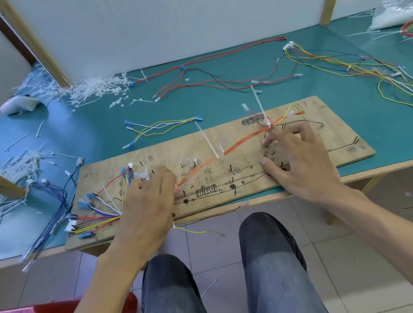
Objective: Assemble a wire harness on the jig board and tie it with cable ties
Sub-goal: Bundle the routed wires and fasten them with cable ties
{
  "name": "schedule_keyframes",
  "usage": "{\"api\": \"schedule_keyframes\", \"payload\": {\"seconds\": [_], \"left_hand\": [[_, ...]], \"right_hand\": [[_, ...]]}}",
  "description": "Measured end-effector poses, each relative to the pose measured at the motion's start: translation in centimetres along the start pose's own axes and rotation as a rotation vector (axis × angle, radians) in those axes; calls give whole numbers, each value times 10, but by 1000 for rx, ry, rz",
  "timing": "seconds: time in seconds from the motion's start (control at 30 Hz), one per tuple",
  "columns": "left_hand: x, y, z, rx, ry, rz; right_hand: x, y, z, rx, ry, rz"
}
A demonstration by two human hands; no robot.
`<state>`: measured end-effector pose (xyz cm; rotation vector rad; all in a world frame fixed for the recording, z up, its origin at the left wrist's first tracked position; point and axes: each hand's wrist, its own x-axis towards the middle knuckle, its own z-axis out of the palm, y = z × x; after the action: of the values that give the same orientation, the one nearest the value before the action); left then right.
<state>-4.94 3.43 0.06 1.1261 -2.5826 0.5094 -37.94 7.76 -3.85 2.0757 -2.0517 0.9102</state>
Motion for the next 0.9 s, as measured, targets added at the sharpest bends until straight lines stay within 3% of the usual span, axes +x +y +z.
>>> {"api": "schedule_keyframes", "payload": {"seconds": [0.13, 0.4, 0.47, 0.6, 0.73, 0.8, 0.9], "left_hand": [[7, -7, -8, -143, 28, -159], [12, -16, -3, -504, -293, -137], [14, -18, -1, -540, -218, -167], [6, -24, -1, -708, 110, -222], [-7, -20, -4, -635, 342, -238], [-14, -15, -3, -566, 326, -227], [-23, -16, 3, -397, 97, -82]], "right_hand": [[-1, 2, 1, -74, -20, -79], [0, 3, 1, -130, -91, -54], [1, 1, -1, -162, -122, -34], [3, -4, -4, -156, -142, -7], [3, -3, -5, -143, -128, -11], [2, -4, -4, -122, -119, -6], [0, -5, -5, -121, -66, -17]]}}
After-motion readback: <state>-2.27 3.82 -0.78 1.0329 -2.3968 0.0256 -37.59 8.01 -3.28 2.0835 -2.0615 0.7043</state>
